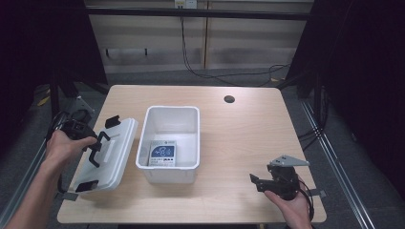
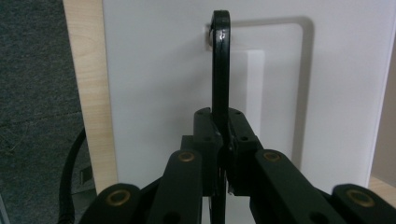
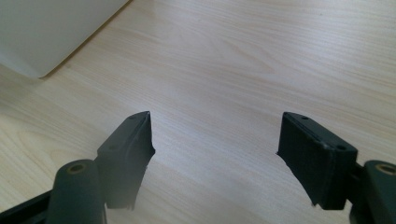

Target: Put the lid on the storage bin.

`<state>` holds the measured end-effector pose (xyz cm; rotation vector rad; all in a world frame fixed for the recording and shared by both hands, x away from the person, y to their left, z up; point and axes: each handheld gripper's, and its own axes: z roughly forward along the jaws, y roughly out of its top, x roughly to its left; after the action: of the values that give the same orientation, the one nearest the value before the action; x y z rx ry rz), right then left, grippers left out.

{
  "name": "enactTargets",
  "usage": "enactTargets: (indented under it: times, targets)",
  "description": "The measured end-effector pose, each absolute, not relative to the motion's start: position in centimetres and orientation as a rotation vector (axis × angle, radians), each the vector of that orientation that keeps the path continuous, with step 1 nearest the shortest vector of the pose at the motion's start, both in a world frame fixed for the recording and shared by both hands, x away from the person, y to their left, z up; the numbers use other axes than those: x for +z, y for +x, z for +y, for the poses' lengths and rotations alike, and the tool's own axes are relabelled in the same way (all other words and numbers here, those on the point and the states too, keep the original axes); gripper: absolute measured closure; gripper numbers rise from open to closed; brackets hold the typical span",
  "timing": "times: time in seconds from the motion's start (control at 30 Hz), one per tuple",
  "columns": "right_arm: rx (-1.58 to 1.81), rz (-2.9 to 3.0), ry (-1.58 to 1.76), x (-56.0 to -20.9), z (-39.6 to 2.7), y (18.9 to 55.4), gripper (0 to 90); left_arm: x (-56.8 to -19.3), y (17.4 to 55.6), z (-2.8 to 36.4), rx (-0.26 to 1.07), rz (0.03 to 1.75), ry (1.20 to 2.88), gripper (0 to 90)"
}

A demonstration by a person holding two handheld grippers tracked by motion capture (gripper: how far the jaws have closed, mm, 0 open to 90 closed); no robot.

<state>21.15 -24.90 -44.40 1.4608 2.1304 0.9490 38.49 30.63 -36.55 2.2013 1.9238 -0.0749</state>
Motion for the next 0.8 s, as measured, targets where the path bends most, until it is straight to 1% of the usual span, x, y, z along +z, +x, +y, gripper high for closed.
enactTargets:
  times: [0.8]
  targets:
    - [0.941, 2.136, 1.464, -44.4, -24.9, 21.2, 25.8, -32.5, 38.6, 30.5, -0.029, 1.885, 2.148, 84.8]
